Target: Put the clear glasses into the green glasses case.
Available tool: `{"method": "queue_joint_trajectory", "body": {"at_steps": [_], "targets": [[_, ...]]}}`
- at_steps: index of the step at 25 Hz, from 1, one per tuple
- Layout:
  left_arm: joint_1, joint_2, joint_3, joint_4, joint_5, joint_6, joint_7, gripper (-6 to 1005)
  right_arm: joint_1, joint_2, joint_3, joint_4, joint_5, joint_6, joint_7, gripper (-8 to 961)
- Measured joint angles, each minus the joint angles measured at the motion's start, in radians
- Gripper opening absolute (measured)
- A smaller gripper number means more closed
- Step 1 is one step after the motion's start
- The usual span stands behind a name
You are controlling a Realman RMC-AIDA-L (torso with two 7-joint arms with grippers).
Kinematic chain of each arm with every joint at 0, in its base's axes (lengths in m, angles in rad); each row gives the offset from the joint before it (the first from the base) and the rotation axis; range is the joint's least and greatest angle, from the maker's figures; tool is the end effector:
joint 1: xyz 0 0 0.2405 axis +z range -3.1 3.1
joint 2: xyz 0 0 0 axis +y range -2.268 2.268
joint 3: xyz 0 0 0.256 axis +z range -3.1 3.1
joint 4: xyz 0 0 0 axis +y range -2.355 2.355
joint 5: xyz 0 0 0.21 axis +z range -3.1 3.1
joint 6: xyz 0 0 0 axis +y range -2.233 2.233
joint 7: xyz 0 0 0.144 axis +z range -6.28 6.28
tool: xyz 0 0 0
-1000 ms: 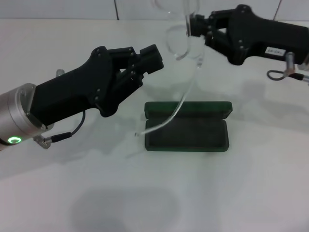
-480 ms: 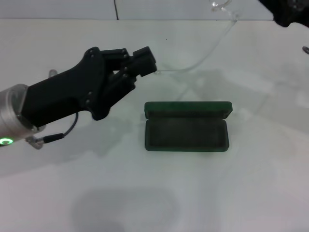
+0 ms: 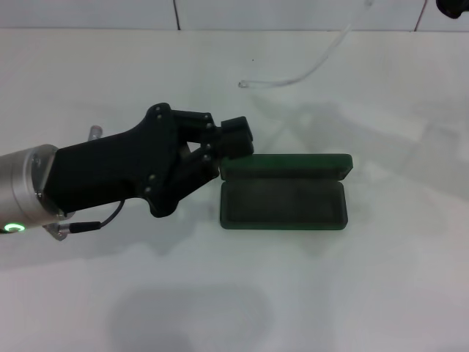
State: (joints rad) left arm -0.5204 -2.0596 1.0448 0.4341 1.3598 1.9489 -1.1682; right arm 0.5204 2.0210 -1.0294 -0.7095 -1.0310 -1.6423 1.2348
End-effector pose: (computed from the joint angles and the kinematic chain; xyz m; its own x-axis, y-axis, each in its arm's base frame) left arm -0.1967 0.2795 -0.0004 0.4753 0.1678 0.8637 0.1234 -0.9847 0.1234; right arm 0.1662 0.3523 0.0754 0.3984 0.1423 -0.9061 -0.2634 -0.9285 -0.2616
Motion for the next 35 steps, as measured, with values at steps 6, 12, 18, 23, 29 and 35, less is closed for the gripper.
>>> {"method": "queue_joint_trajectory", "body": {"at_steps": [6,12,18,23,29,35], "targets": [[-0.008,-0.018,0.000,-0.002,0.008,-0.010,0.021,87,0.029,0.002,-0.011,0.010,0.022,-0.028,0.000,52],[-0.030,-0.028,0.000,-0.008,0.031,-0.033,0.022,87,0.046,0.007,-0.075,0.023,0.059,-0.040,0.000,52],[-0.043,-0.030,0.000,-0.009,0.026,-0.035,0.023,87,0.081,0.006,-0.137,0.091,0.078,-0.036,-0.016,52],[-0.043,-0.030,-0.005,-0.009,0.023,-0.035,0.023,87,0.093,0.006,-0.159,0.114,0.076,-0.034,-0.023,52],[-0.039,-0.030,-0.007,-0.009,0.012,-0.035,0.025,88,0.094,0.005,-0.190,0.115,0.070,-0.029,-0.025,52],[-0.034,-0.030,-0.011,-0.013,0.002,-0.036,0.033,88,0.095,0.002,-0.231,0.116,0.066,-0.022,-0.037,52]]}}
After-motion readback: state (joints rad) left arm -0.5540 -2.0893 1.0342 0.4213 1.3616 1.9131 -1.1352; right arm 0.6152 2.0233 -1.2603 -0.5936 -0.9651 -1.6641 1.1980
